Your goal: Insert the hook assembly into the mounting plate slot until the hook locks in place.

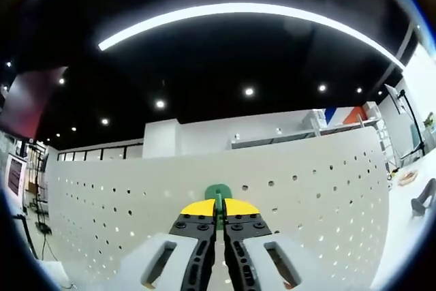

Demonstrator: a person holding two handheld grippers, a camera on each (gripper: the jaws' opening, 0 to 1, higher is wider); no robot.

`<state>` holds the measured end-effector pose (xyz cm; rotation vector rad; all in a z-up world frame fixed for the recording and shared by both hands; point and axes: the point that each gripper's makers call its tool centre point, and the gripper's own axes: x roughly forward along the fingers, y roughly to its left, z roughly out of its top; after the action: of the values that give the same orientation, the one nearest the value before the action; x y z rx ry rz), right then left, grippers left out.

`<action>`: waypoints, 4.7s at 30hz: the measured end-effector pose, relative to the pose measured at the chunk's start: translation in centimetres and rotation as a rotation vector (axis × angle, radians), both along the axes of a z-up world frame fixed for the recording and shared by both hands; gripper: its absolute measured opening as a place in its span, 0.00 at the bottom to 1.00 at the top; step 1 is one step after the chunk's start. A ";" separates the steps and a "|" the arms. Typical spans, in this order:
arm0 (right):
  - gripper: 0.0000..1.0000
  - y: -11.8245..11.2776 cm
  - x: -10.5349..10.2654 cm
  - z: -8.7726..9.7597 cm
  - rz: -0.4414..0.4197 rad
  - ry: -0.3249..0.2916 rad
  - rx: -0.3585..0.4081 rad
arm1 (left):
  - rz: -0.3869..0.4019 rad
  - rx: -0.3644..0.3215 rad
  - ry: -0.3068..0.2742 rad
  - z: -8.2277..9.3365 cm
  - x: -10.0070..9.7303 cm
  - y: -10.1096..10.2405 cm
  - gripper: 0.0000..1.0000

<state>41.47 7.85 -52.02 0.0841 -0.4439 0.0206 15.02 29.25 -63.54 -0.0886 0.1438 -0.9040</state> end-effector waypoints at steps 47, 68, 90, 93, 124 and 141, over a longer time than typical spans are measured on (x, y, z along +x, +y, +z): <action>0.20 0.5 -0.4 -0.1 -0.007 0.039 -0.105 | -0.004 0.008 0.000 -0.1 -0.2 -0.1 0.86; 0.69 1.4 -0.7 -0.6 0.028 0.055 -0.108 | -0.006 0.004 0.002 -0.2 0.0 -0.3 0.87; 0.87 1.0 -1.9 -2.5 0.046 0.125 -0.129 | -0.013 0.005 0.000 0.0 -0.3 -0.7 0.89; 0.86 0.8 -2.4 -2.8 0.045 0.135 -0.133 | -0.016 0.004 -0.006 0.1 -0.6 -0.9 0.89; 0.84 2.7 -12.8 -6.7 0.148 0.244 -0.169 | -0.007 0.018 -0.032 0.3 -3.2 -1.2 0.88; 0.83 4.9 -21.0 -6.8 0.283 0.297 -0.220 | -0.010 0.044 -0.043 -0.1 -5.5 -1.9 0.88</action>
<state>20.42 12.71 -58.80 -0.0668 -0.1285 0.3302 9.55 27.37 -63.68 -0.0274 0.1237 -0.9118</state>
